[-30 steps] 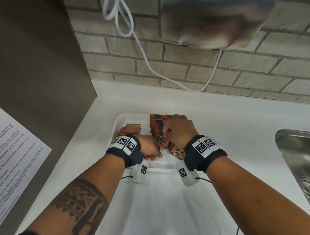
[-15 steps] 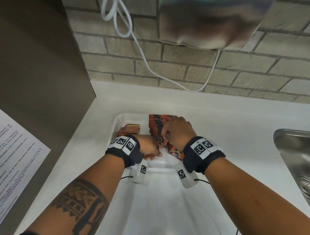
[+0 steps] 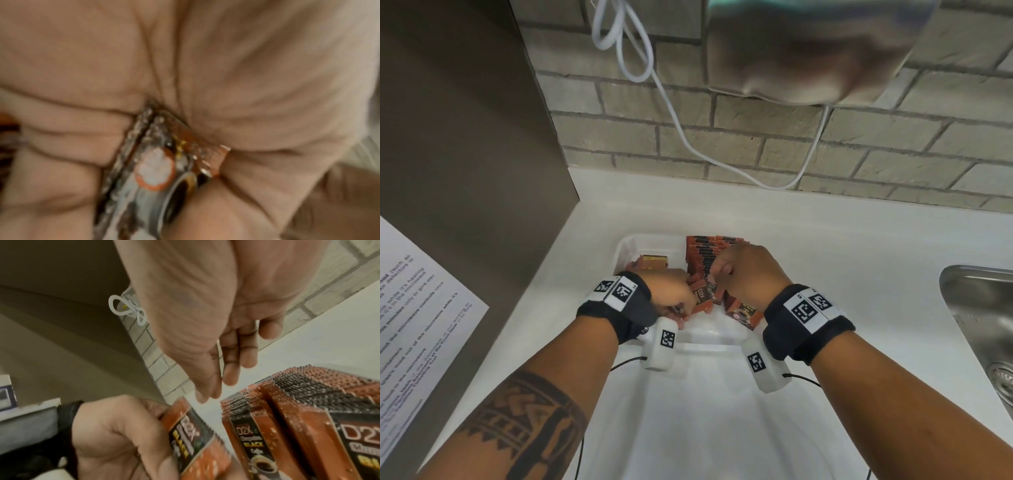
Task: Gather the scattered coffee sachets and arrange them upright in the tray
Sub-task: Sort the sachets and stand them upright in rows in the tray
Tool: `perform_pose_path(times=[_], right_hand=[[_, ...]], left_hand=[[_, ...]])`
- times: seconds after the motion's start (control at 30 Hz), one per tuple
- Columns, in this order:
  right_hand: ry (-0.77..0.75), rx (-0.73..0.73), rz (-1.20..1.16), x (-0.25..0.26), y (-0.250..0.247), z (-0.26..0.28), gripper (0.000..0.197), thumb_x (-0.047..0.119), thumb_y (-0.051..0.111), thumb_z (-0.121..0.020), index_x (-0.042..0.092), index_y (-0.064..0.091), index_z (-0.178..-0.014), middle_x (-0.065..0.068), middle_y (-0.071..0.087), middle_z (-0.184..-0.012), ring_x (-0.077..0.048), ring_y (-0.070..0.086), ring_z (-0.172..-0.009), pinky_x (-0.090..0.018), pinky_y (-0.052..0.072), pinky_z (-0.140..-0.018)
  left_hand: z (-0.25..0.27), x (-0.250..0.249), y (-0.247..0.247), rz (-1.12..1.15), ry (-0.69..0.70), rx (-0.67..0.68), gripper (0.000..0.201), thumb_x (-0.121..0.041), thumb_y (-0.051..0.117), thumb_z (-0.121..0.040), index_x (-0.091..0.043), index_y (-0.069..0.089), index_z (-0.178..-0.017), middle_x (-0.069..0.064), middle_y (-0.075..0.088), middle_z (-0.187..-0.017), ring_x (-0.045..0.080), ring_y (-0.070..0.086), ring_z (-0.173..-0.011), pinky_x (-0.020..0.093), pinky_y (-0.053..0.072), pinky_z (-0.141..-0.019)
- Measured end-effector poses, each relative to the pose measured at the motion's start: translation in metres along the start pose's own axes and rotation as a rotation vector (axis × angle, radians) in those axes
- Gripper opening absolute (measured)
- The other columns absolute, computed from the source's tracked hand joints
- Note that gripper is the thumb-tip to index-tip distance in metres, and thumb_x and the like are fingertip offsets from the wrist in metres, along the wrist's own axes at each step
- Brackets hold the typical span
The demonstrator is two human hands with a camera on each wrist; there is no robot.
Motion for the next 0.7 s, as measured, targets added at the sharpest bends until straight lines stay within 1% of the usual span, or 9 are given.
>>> perform_pose_path(times=[0.07, 0.13, 0.23, 0.3, 0.37, 0.47, 0.53, 0.6, 0.7], right_hand=[[-0.02, 0.039, -0.079, 0.003, -0.001, 0.004, 0.012, 0.023, 0.062, -0.09, 0.028, 0.073, -0.092, 0.014, 0.07, -0.086, -0.005, 0.062, -0.082, -0.017, 0.042, -0.069], [-0.037, 0.037, -0.147, 0.004, -0.004, 0.007, 0.011, 0.024, 0.06, -0.094, 0.029, 0.071, -0.092, 0.016, 0.068, -0.081, 0.0, 0.06, -0.077, -0.016, 0.038, -0.065], [-0.04, -0.011, -0.317, 0.003, -0.01, 0.009, 0.017, 0.04, 0.062, -0.095, 0.028, 0.068, -0.085, 0.013, 0.067, -0.074, 0.0, 0.061, -0.071, -0.018, 0.041, -0.064], [-0.045, -0.024, -0.378, 0.002, -0.011, 0.011, 0.012, 0.038, 0.069, -0.092, 0.027, 0.072, -0.088, 0.009, 0.071, -0.08, -0.004, 0.064, -0.075, -0.019, 0.047, -0.069], [-0.057, -0.047, -0.376, 0.002, -0.013, 0.01, 0.002, 0.029, 0.072, -0.09, 0.027, 0.073, -0.088, 0.003, 0.073, -0.084, -0.013, 0.068, -0.08, -0.026, 0.05, -0.076], [-0.056, -0.064, -0.353, 0.003, -0.017, 0.008, 0.009, 0.026, 0.071, -0.091, 0.031, 0.071, -0.084, -0.002, 0.074, -0.087, -0.02, 0.069, -0.085, -0.03, 0.051, -0.078], [-0.058, -0.068, -0.315, 0.006, -0.021, 0.007, 0.013, 0.026, 0.068, -0.094, 0.033, 0.068, -0.083, 0.001, 0.073, -0.089, -0.015, 0.066, -0.085, -0.024, 0.049, -0.074], [-0.056, -0.066, -0.285, 0.009, -0.023, 0.006, 0.011, 0.025, 0.065, -0.096, 0.03, 0.068, -0.087, 0.003, 0.072, -0.091, -0.011, 0.064, -0.084, -0.017, 0.044, -0.068], [-0.058, -0.078, -0.202, 0.011, -0.024, 0.006, 0.015, 0.018, 0.059, -0.098, 0.024, 0.071, -0.092, 0.01, 0.069, -0.088, -0.005, 0.062, -0.081, -0.01, 0.04, -0.063]], left_hand=[[0.005, 0.005, -0.004, 0.217, 0.083, 0.02, 0.031, 0.013, 0.058, -0.089, 0.007, 0.06, -0.12, 0.023, 0.067, -0.109, 0.024, 0.069, -0.085, 0.029, 0.062, -0.074], [0.011, 0.006, -0.006, 0.377, 0.169, 0.053, 0.027, 0.016, 0.058, -0.09, 0.008, 0.058, -0.116, 0.02, 0.066, -0.098, 0.023, 0.07, -0.087, 0.03, 0.062, -0.077], [0.019, 0.007, -0.008, 0.532, 0.266, 0.073, 0.026, 0.015, 0.058, -0.09, 0.003, 0.062, -0.114, 0.015, 0.07, -0.099, 0.021, 0.072, -0.089, 0.032, 0.062, -0.079], [0.022, 0.009, -0.009, 0.571, 0.311, 0.082, 0.03, 0.013, 0.06, -0.09, 0.0, 0.063, -0.117, 0.015, 0.07, -0.106, 0.022, 0.071, -0.097, 0.032, 0.061, -0.082], [0.024, 0.01, -0.008, 0.551, 0.354, 0.09, 0.033, 0.01, 0.063, -0.089, -0.001, 0.062, -0.121, 0.016, 0.068, -0.111, 0.024, 0.069, -0.102, 0.032, 0.06, -0.084], [0.029, 0.006, -0.007, 0.395, 0.398, 0.013, 0.035, 0.003, 0.071, -0.087, -0.004, 0.064, -0.12, 0.011, 0.073, -0.109, 0.022, 0.072, -0.101, 0.031, 0.06, -0.079], [0.029, 0.004, -0.008, 0.283, 0.408, -0.069, 0.039, -0.003, 0.079, -0.082, -0.005, 0.066, -0.118, 0.01, 0.075, -0.107, 0.023, 0.074, -0.098, 0.031, 0.061, -0.075], [0.029, 0.003, -0.007, 0.228, 0.426, -0.115, 0.045, -0.008, 0.084, -0.078, -0.006, 0.066, -0.119, 0.012, 0.076, -0.104, 0.027, 0.074, -0.096, 0.033, 0.061, -0.073], [0.028, 0.005, -0.008, 0.154, 0.423, -0.177, 0.041, -0.013, 0.086, -0.077, -0.008, 0.069, -0.113, 0.011, 0.077, -0.098, 0.026, 0.075, -0.09, 0.036, 0.062, -0.073]])
Point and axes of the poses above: each hand's wrist, its own z-axis away from the middle knuckle, its own y-axis out of the palm, x = y × z, the point moved 1 cm from there along -z, towards the middle knuckle
